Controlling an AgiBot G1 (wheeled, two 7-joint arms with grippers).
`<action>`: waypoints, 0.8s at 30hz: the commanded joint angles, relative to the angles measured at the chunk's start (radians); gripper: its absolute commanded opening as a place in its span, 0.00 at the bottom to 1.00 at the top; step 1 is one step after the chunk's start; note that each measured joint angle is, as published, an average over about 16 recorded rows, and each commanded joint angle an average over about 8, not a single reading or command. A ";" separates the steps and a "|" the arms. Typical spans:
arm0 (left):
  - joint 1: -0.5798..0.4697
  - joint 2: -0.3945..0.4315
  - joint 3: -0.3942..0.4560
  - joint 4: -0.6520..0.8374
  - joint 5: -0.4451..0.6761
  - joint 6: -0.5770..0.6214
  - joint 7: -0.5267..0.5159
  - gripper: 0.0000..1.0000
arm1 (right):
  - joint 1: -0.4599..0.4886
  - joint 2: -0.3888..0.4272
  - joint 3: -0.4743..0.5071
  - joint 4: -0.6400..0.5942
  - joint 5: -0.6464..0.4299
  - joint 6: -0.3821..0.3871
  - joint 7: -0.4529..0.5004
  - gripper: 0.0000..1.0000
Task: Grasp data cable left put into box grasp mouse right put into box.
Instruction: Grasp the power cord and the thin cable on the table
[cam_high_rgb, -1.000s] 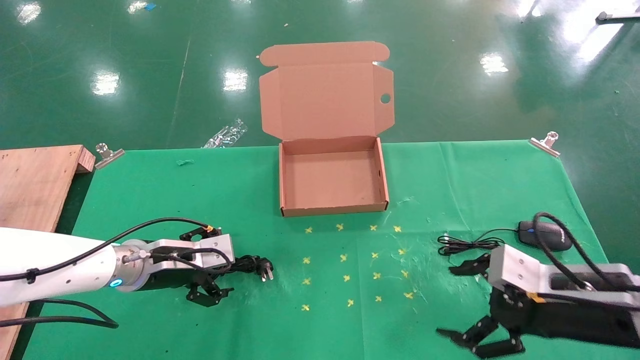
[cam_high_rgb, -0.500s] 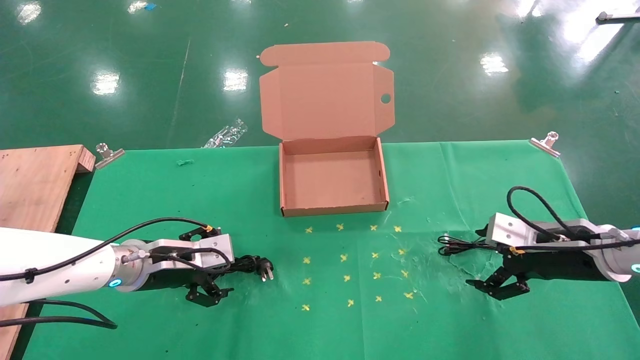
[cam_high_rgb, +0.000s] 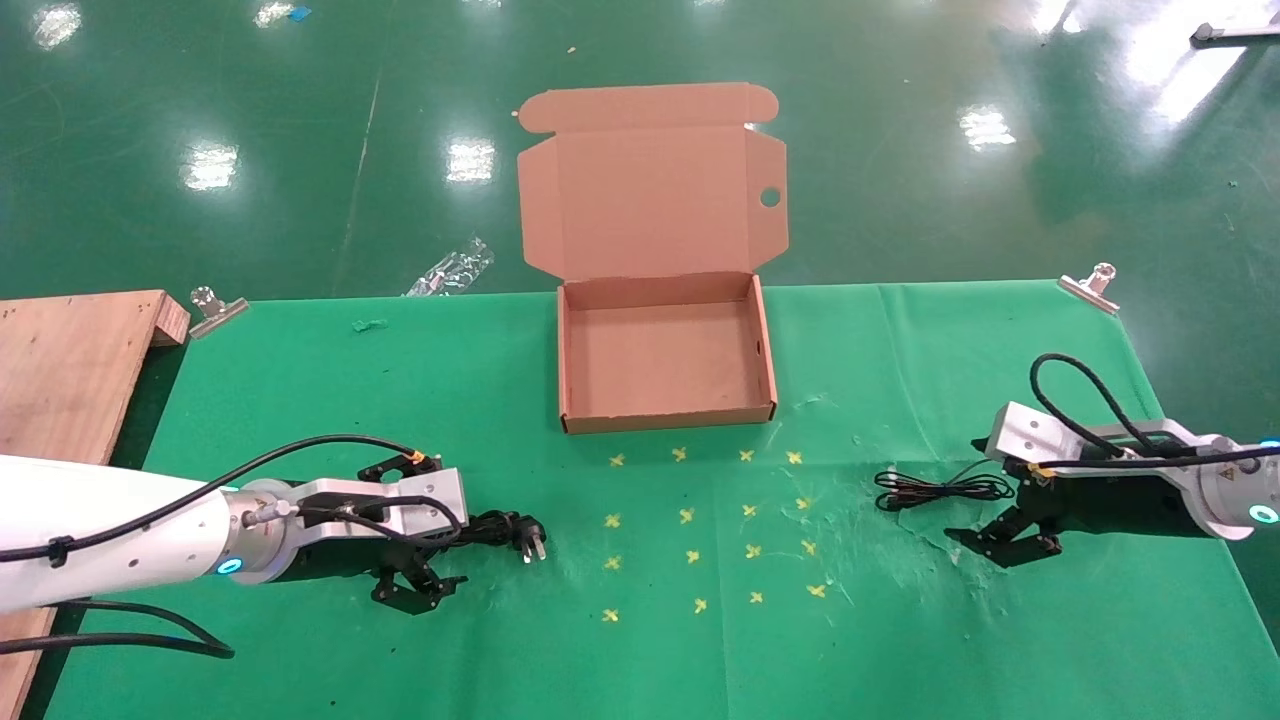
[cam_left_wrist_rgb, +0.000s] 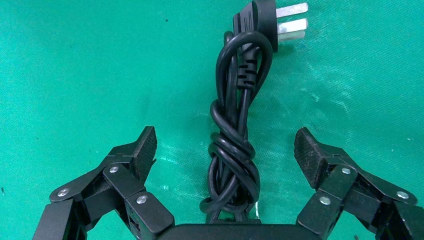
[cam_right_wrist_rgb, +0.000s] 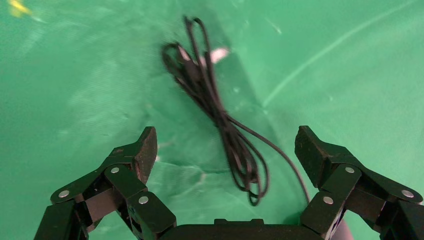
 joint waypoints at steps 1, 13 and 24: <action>0.000 0.000 0.000 0.000 0.000 0.000 0.000 0.63 | 0.011 -0.016 0.001 -0.050 -0.001 0.018 -0.032 0.94; 0.000 0.000 0.000 0.000 0.000 0.000 0.000 0.00 | 0.019 -0.026 -0.002 -0.077 -0.007 0.033 -0.041 0.00; 0.000 0.000 0.000 0.000 -0.001 0.000 0.000 0.00 | 0.013 -0.019 -0.001 -0.058 -0.003 0.025 -0.037 0.00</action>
